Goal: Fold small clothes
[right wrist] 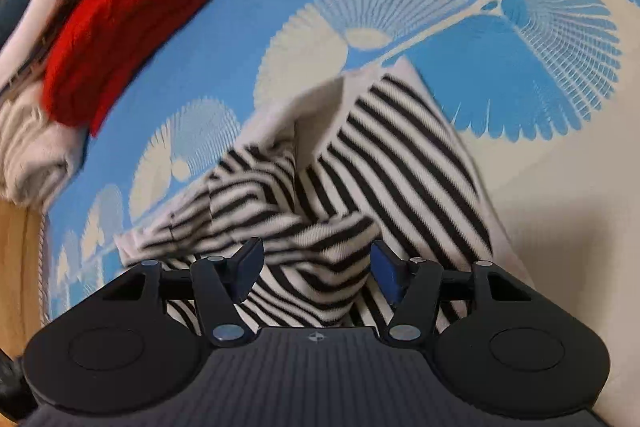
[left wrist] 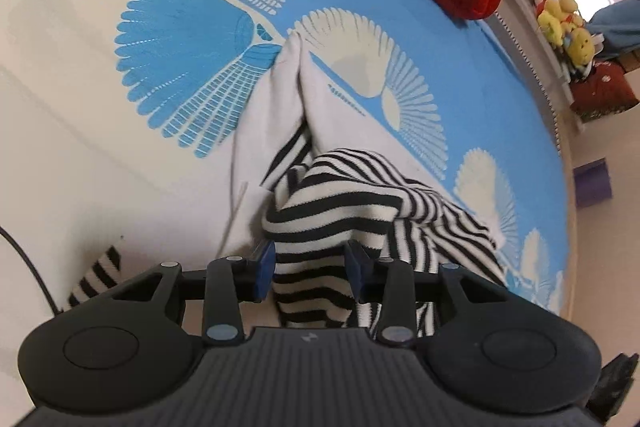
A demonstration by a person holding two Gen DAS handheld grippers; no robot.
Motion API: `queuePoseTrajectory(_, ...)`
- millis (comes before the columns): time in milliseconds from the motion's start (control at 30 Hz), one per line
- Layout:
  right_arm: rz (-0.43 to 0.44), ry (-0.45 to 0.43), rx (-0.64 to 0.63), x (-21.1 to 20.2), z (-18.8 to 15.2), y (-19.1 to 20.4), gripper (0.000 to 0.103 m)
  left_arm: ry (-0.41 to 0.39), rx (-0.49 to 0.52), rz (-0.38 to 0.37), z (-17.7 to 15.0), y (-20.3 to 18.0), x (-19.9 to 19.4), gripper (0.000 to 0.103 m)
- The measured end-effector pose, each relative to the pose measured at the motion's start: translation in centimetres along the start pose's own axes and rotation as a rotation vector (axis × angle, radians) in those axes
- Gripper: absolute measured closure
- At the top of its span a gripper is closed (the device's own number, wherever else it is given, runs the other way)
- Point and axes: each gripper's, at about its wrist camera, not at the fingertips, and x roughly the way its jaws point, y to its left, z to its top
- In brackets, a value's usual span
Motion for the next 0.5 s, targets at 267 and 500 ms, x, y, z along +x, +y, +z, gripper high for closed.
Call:
queuePoseTrajectory(267, -0.027, -0.036, -0.099, 0.3, -0.5, 0.6, 0.1, -0.06, -0.04, -0.089, 0.9, -0.5, -1.3, 0.059)
queuePoseTrajectory(500, -0.021, -0.027, -0.117, 0.6, -0.6, 0.6, 0.101, 0.024, 0.01, 0.011, 0.3, -0.7, 0.8, 0.062)
